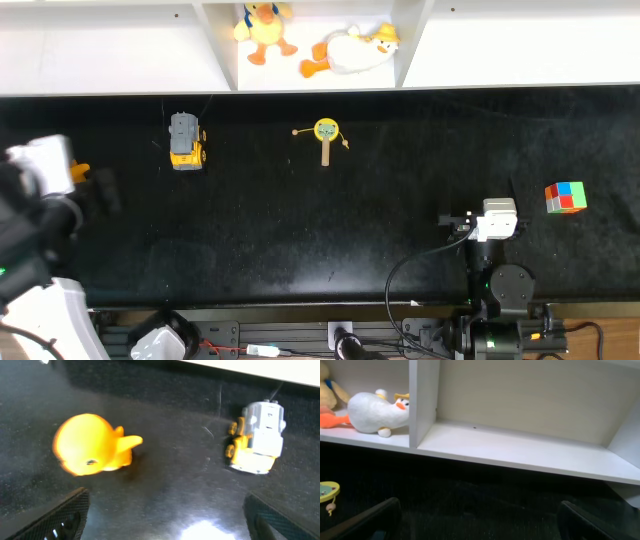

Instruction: Store Toys

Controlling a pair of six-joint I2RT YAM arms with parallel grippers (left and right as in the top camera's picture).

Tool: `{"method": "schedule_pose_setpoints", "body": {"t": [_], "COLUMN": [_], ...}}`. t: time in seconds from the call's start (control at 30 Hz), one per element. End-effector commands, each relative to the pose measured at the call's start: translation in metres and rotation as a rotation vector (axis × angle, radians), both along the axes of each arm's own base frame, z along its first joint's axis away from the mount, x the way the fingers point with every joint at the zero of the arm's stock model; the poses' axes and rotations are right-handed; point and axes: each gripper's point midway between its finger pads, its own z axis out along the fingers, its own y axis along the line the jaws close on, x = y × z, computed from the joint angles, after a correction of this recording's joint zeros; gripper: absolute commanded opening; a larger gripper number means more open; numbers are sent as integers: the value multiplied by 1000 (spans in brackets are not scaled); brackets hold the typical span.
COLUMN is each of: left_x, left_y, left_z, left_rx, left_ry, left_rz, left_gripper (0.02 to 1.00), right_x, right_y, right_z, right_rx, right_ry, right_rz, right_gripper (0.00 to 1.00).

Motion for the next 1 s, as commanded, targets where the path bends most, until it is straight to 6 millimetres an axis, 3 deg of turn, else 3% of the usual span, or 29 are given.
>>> {"method": "schedule_pose_setpoints", "body": {"t": [0.03,0.27,0.33,0.63,1.0], "left_x": [-7,-14,-12,-1,22], "left_y": [8,24,28,92,115], "left_z": [27,21,12,-32,-75], "left_rx": [10,28,2,67,21], "left_ry": [-138,-121,-101,34,58], "left_rz": [-156,-134,-131,-21,-40], "left_gripper": [996,996,998,998,998], "right_x": [0,0,0,0,0], "right_y": [1,1,1,1,1], "right_z": [-4,-4,-4,-4,-4], "right_rx": [-3,-3,-3,-3,-3], "right_ry": [2,2,2,2,2], "right_rz": [2,2,2,2,2], "right_gripper": [996,996,996,993,996]}}
